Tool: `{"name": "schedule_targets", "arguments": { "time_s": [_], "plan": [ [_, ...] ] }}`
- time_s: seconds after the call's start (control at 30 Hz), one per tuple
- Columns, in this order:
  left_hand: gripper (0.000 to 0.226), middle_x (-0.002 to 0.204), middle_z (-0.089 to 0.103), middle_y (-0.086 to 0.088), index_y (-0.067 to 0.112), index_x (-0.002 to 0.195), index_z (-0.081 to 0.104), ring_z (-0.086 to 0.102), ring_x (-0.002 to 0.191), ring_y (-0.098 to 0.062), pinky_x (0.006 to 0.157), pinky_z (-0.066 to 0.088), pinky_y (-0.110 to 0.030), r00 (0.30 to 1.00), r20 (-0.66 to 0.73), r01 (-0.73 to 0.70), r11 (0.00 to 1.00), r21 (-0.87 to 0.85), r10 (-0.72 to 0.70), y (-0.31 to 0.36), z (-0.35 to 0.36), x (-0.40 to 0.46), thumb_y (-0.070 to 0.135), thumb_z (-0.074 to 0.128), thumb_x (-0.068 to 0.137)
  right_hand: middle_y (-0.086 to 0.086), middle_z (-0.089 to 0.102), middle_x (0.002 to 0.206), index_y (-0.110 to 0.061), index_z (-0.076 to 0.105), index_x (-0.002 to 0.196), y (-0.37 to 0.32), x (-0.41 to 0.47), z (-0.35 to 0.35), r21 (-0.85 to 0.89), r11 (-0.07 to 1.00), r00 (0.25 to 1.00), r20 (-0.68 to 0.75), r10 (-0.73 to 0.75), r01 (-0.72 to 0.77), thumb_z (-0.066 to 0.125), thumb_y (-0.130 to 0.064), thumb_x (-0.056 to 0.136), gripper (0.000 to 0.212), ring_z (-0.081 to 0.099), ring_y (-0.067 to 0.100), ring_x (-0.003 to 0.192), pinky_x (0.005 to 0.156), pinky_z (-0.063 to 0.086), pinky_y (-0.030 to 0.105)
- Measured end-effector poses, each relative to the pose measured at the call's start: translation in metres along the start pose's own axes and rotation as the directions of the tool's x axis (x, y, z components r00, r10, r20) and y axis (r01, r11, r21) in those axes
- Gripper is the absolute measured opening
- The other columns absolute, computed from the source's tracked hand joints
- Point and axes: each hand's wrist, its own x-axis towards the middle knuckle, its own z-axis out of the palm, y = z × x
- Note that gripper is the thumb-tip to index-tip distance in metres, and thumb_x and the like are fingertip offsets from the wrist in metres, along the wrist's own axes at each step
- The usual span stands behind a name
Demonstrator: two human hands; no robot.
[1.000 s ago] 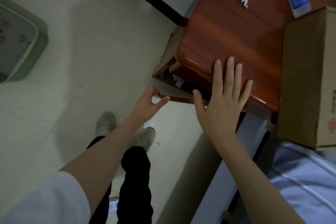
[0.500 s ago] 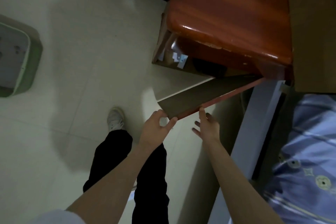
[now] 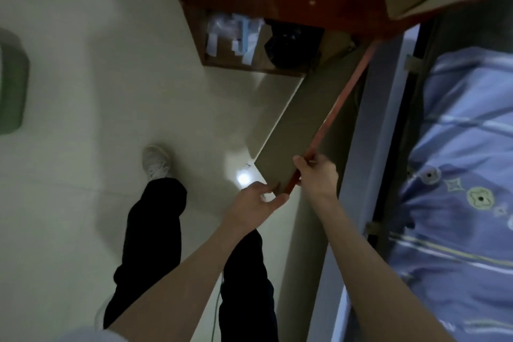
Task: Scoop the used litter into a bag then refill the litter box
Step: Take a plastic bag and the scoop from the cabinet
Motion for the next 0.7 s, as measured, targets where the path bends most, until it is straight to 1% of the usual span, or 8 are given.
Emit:
{"name": "schedule_targets", "arguments": {
  "time_s": [0.1, 0.17, 0.23, 0.3, 0.33, 0.47, 0.6, 0.7],
  "plan": [
    [0.048, 0.124, 0.058, 0.012, 0.028, 0.119, 0.061, 0.055, 0.108, -0.007, 0.089, 0.04, -0.015, 0.998, 0.036, -0.052, 0.995, 0.087, 0.05, 0.012, 0.047, -0.002, 0.057, 0.059, 0.081, 0.007, 0.065, 0.094, -0.005, 0.059, 0.108, 0.025, 0.003, -0.037, -0.189, 0.976, 0.994, -0.022, -0.112, 0.105, 0.055, -0.026, 0.093, 0.027, 0.06, 0.016, 0.074, 0.059, 0.047, 0.013],
    [0.043, 0.116, 0.062, 0.013, 0.032, 0.111, 0.065, 0.059, 0.097, -0.006, 0.092, 0.045, -0.022, 0.99, 0.051, -0.135, 0.984, 0.12, 0.129, 0.024, 0.07, 0.0, 0.06, 0.057, 0.079, 0.005, 0.059, 0.089, -0.005, 0.056, 0.107, 0.037, 0.005, -0.055, -0.312, 0.94, 0.987, -0.037, -0.156, 0.137, 0.05, -0.027, 0.096, 0.025, 0.052, 0.013, 0.067, 0.053, 0.039, 0.01],
    [0.038, 0.107, 0.061, 0.019, 0.032, 0.106, 0.065, 0.057, 0.091, -0.001, 0.091, 0.044, -0.019, 0.977, 0.079, -0.204, 0.973, 0.105, 0.197, 0.038, 0.081, -0.001, 0.058, 0.056, 0.079, 0.008, 0.06, 0.096, -0.005, 0.052, 0.114, 0.047, 0.009, -0.065, -0.401, 0.905, 0.98, -0.071, -0.184, 0.141, 0.046, -0.027, 0.097, 0.028, 0.056, 0.021, 0.079, 0.067, 0.043, 0.024],
    [0.035, 0.113, 0.056, 0.02, 0.029, 0.12, 0.059, 0.051, 0.102, 0.002, 0.085, 0.033, -0.001, 0.963, 0.129, -0.257, 0.953, 0.158, 0.238, 0.044, 0.084, 0.002, 0.044, 0.056, 0.088, 0.014, 0.058, 0.112, -0.004, 0.047, 0.121, 0.054, 0.011, -0.07, -0.433, 0.891, 0.973, -0.116, -0.202, 0.133, 0.044, -0.024, 0.098, 0.031, 0.058, 0.031, 0.099, 0.082, 0.045, 0.035],
    [0.04, 0.122, 0.055, 0.016, 0.029, 0.128, 0.053, 0.05, 0.11, -0.001, 0.082, 0.029, -0.002, 0.959, 0.133, -0.272, 0.941, 0.2, 0.249, 0.042, 0.082, 0.005, 0.041, 0.054, 0.09, 0.015, 0.055, 0.119, -0.004, 0.044, 0.124, 0.059, 0.013, -0.072, -0.441, 0.888, 0.968, -0.136, -0.212, 0.132, 0.044, -0.021, 0.097, 0.032, 0.056, 0.033, 0.106, 0.086, 0.044, 0.037],
    [0.057, 0.142, 0.045, -0.001, 0.025, 0.141, 0.037, 0.042, 0.128, -0.018, 0.102, 0.031, -0.024, 0.968, 0.123, -0.253, 0.86, 0.443, 0.221, 0.019, 0.058, 0.016, 0.052, 0.04, 0.091, 0.017, 0.043, 0.129, -0.004, 0.03, 0.139, 0.077, 0.009, -0.072, -0.418, 0.895, 0.948, -0.191, -0.256, 0.157, 0.05, -0.014, 0.091, 0.053, 0.049, 0.036, 0.114, 0.095, 0.042, 0.044],
    [0.09, 0.148, 0.036, -0.005, 0.023, 0.145, 0.028, 0.034, 0.135, -0.02, 0.108, 0.028, -0.031, 0.962, 0.159, -0.268, 0.664, 0.698, 0.222, 0.006, 0.022, 0.016, 0.065, 0.008, 0.068, 0.022, 0.032, 0.139, -0.004, 0.014, 0.147, 0.083, 0.002, -0.08, -0.455, 0.881, 0.948, -0.202, -0.244, 0.13, 0.053, -0.018, 0.09, 0.071, 0.036, 0.038, 0.124, 0.105, 0.032, 0.045],
    [0.092, 0.152, 0.026, -0.002, 0.026, 0.148, 0.018, 0.022, 0.141, -0.018, 0.113, 0.017, -0.035, 0.961, 0.163, -0.264, 0.561, 0.785, 0.224, 0.01, 0.003, 0.018, 0.065, 0.002, 0.066, 0.021, 0.028, 0.142, -0.007, 0.016, 0.147, 0.081, 0.003, -0.093, -0.493, 0.863, 0.952, -0.2, -0.232, 0.107, 0.052, -0.018, 0.088, 0.07, 0.032, 0.04, 0.126, 0.106, 0.028, 0.046]
  ]
}}
